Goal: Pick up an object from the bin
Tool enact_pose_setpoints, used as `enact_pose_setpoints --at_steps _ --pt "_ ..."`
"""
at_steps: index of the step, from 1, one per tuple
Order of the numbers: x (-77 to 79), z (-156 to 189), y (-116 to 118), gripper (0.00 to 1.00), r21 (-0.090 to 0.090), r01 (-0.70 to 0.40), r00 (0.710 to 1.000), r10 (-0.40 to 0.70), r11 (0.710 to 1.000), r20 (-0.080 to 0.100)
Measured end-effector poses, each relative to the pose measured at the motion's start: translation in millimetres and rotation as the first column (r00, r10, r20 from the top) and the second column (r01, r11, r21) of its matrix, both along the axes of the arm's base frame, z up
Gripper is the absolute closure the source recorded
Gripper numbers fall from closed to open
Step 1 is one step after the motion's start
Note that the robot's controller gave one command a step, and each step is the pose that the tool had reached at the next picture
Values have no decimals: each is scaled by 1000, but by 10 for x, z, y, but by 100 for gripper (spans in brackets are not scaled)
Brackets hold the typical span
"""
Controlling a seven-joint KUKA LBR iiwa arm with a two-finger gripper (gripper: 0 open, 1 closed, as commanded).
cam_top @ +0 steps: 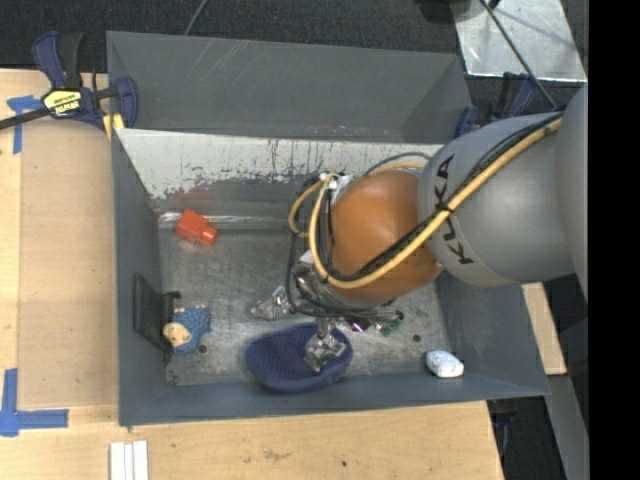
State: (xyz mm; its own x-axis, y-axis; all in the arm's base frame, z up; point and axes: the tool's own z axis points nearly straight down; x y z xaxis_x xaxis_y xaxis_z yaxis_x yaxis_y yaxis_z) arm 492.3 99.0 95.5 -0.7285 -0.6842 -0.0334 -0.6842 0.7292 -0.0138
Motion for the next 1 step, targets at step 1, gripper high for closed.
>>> enact_pose_setpoints --at_steps 1 --pt "46 -146 -22 0 -4 -13 1000 13 1000 -1"
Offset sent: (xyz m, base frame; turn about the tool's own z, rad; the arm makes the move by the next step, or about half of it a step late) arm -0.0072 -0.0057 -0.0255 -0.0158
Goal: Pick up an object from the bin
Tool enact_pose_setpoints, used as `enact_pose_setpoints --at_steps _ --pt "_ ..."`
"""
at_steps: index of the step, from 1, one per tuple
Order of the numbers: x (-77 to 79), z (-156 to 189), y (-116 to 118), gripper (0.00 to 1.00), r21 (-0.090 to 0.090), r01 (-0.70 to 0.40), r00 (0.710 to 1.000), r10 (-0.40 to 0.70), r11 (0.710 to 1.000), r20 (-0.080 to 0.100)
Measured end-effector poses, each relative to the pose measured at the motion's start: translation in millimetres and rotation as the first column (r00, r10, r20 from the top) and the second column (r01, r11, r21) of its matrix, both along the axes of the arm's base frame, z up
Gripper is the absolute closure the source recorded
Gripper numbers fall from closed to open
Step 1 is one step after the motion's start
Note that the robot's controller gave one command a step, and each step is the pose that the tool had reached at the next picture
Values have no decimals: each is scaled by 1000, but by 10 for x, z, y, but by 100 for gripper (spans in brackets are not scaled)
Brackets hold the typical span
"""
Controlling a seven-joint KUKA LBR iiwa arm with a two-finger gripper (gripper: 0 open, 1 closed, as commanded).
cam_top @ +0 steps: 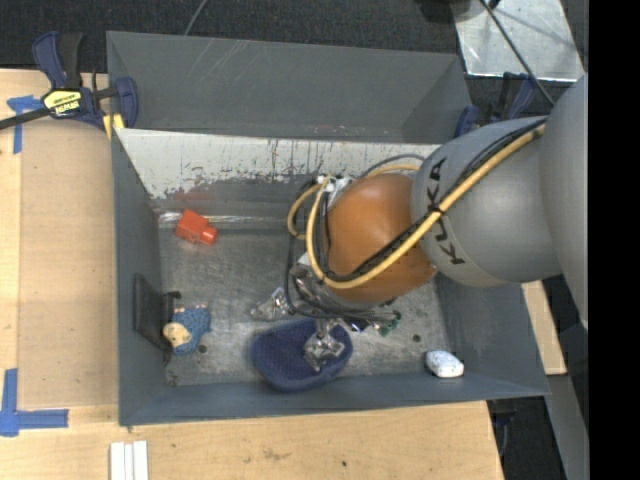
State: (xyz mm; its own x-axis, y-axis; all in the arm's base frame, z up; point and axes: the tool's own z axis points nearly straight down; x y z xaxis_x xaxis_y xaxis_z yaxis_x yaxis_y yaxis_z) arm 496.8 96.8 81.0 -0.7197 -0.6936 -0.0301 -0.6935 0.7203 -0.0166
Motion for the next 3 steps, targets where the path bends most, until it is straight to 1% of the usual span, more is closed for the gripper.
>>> enact_pose_setpoints --at_steps 1,2,3 --pt "-31 -9 -35 100 -8 3 1000 -3 1000 -12" --pt "99 1027 -347 100 -11 -458 889 458 889 -26" --pt "112 1564 -321 100 -11 -451 893 450 893 -25"
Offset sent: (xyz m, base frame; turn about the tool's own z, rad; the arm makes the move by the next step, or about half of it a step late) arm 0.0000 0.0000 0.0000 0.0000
